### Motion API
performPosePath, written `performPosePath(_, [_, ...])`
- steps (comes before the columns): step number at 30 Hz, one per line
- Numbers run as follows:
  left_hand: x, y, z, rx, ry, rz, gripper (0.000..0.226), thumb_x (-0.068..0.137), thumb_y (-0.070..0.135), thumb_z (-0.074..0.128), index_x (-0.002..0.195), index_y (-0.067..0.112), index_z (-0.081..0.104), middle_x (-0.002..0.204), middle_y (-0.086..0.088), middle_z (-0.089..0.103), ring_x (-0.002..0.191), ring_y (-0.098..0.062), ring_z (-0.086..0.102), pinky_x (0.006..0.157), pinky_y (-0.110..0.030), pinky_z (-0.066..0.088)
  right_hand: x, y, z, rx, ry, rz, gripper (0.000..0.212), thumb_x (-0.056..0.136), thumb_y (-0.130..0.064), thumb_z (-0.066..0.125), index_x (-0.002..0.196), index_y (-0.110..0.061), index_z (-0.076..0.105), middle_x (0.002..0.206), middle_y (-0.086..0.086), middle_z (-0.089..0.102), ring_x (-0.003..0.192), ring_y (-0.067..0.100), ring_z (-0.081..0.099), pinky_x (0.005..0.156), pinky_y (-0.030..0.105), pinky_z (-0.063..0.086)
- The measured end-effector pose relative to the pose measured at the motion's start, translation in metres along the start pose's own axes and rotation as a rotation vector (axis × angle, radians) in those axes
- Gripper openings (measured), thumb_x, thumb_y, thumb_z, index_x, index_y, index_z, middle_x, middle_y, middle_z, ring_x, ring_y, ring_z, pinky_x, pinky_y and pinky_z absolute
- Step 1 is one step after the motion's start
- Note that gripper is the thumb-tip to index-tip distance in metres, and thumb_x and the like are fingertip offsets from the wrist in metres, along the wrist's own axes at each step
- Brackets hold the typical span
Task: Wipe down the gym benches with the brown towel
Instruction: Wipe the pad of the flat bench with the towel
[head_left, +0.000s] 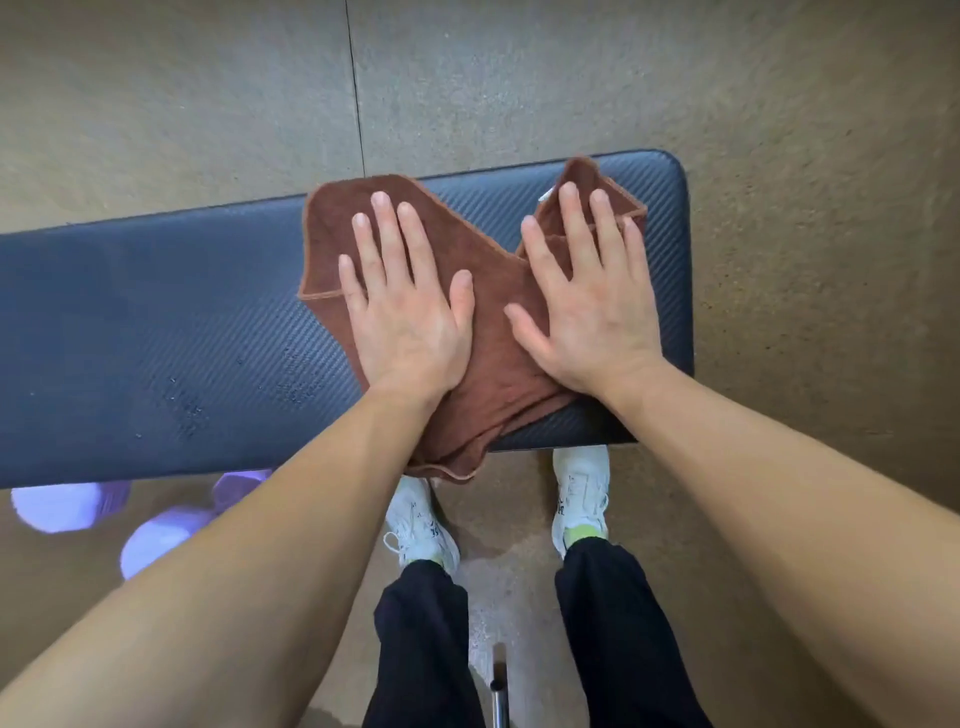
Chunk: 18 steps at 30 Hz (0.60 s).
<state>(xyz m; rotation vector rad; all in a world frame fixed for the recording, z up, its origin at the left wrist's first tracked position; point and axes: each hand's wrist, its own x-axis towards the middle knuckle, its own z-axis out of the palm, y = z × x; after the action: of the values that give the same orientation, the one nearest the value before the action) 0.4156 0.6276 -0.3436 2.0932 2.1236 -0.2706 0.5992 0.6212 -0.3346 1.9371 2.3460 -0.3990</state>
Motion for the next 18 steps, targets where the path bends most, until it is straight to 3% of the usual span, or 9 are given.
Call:
performPosePath(4, [0.039, 0.008, -0.009, -0.006, 0.029, 0.05, 0.068, 0.101, 0.046, 0.024, 0.157, 0.009, 0.015, 0.166, -0.011, 0.011, 0.153, -0.03, 0.01, 0.121, -0.053, 0.014, 0.044, 0.011, -0.009, 0.0, 0.058, 0.012, 0.07, 0.096, -0.056, 0.035, 0.155, -0.019, 0.031, 0.163, 0.018, 0.023, 0.15, 0.036, 0.021, 0.121, 0.052, 0.016])
performPosePath(8, [0.064, 0.021, -0.014, -0.08, 0.048, 0.06, 0.061, 0.1, 0.045, 0.023, 0.153, 0.015, 0.033, 0.161, -0.005, 0.03, 0.15, -0.027, 0.021, 0.121, -0.053, 0.015, 0.049, 0.005, -0.006, 0.008, 0.13, 0.155, 0.06, 0.1, -0.046, 0.033, 0.155, -0.02, 0.034, 0.16, 0.014, 0.032, 0.148, 0.034, 0.027, 0.121, 0.052, 0.018])
performPosePath(11, [0.018, 0.019, -0.005, -0.078, 0.052, 0.109, 0.067, 0.099, 0.043, 0.028, 0.157, 0.011, 0.019, 0.165, -0.009, 0.015, 0.153, -0.026, 0.012, 0.123, -0.047, 0.013, -0.002, -0.015, 0.006, 0.048, 0.103, 0.227, 0.065, 0.098, -0.044, 0.038, 0.157, -0.018, 0.029, 0.163, 0.018, 0.022, 0.15, 0.039, 0.018, 0.122, 0.056, 0.013])
performPosePath(13, [-0.035, 0.007, 0.004, -0.06, 0.017, 0.202, 0.07, 0.098, 0.04, 0.033, 0.158, 0.008, 0.014, 0.165, -0.012, 0.011, 0.153, -0.028, 0.01, 0.123, -0.047, 0.014, -0.046, -0.034, 0.014, 0.05, 0.031, 0.175, 0.072, 0.093, -0.046, 0.044, 0.156, -0.015, 0.029, 0.164, 0.022, 0.017, 0.15, 0.043, 0.014, 0.121, 0.06, 0.011])
performPosePath(16, [-0.086, -0.024, 0.015, 0.009, -0.046, 0.32, 0.068, 0.097, 0.039, 0.037, 0.156, 0.008, 0.023, 0.158, -0.011, 0.035, 0.14, -0.033, 0.037, 0.119, -0.051, 0.022, -0.084, -0.051, 0.025, 0.016, -0.016, 0.045, 0.07, 0.093, -0.046, 0.048, 0.154, -0.014, 0.035, 0.163, 0.022, 0.02, 0.149, 0.046, 0.016, 0.119, 0.061, 0.014])
performPosePath(18, [-0.082, -0.039, 0.015, 0.032, -0.062, 0.372, 0.065, 0.098, 0.039, 0.037, 0.155, 0.01, 0.027, 0.153, -0.009, 0.043, 0.133, -0.033, 0.044, 0.118, -0.052, 0.024, -0.076, -0.05, 0.026, 0.003, -0.008, -0.084, 0.062, 0.098, -0.043, 0.045, 0.152, -0.013, 0.039, 0.162, 0.021, 0.024, 0.149, 0.044, 0.021, 0.119, 0.059, 0.017])
